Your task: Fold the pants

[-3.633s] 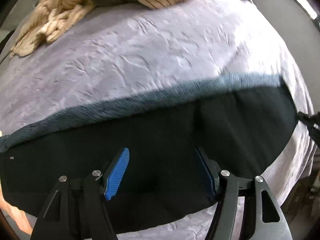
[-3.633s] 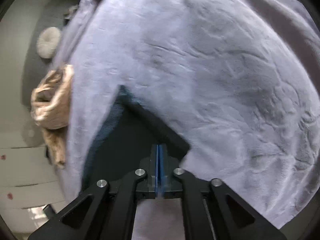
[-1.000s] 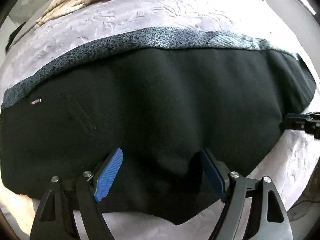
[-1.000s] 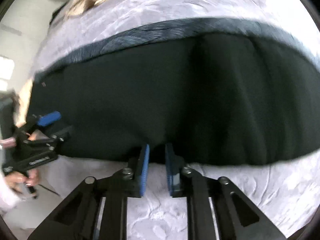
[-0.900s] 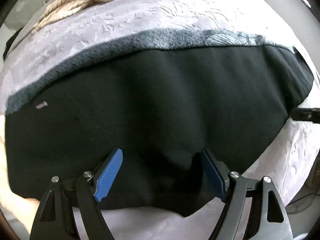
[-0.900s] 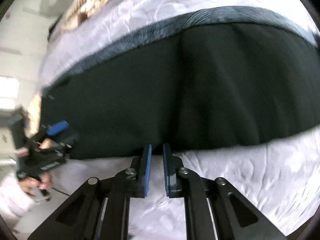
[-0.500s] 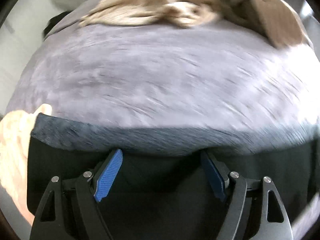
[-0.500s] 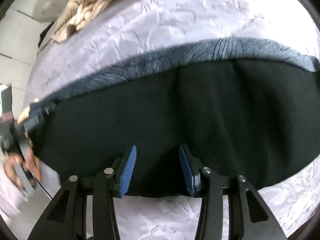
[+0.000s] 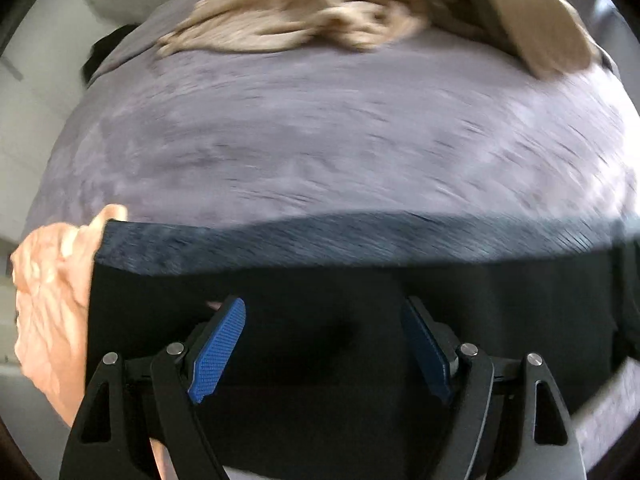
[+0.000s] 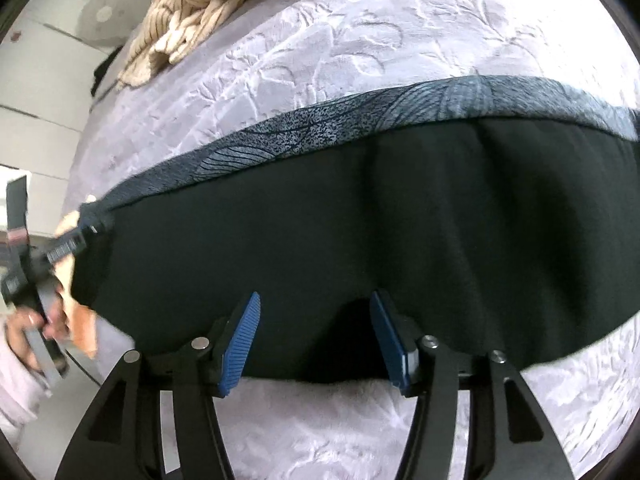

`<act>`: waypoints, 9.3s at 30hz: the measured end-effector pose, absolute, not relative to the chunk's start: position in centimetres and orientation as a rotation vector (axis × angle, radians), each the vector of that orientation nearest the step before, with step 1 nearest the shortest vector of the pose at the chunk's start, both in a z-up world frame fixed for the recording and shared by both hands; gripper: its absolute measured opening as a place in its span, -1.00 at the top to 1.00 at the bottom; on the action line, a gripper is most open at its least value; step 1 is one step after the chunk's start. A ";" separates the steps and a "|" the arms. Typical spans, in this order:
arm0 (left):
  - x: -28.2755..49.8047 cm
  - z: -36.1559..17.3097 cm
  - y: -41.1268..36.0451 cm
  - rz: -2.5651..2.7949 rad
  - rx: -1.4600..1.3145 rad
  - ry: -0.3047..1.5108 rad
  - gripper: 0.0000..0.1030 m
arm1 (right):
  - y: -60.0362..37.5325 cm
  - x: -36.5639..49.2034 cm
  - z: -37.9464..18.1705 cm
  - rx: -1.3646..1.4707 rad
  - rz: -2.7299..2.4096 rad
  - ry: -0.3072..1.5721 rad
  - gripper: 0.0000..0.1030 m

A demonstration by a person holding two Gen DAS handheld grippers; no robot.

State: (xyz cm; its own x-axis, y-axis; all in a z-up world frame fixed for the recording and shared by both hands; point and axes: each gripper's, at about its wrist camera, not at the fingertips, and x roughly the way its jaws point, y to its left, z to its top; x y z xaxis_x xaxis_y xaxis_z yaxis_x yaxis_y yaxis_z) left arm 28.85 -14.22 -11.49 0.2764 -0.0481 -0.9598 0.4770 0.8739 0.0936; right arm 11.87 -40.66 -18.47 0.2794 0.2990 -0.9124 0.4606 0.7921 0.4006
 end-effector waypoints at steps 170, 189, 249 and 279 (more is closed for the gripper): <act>22.4 -9.4 -11.8 -0.486 0.197 1.355 -0.38 | -24.8 14.6 -10.8 0.233 0.024 1.124 -0.36; 18.5 -11.2 -16.1 -0.625 0.235 1.478 -0.38 | -37.3 6.7 -20.6 1.463 -0.012 1.029 -0.22; 18.5 -6.5 -20.0 -0.662 0.274 1.274 -0.26 | -41.0 8.3 -16.9 1.226 0.032 1.158 0.38; 20.3 -14.1 -25.9 -0.586 0.378 1.351 -0.28 | -54.0 14.6 -23.5 1.197 -0.034 1.139 0.40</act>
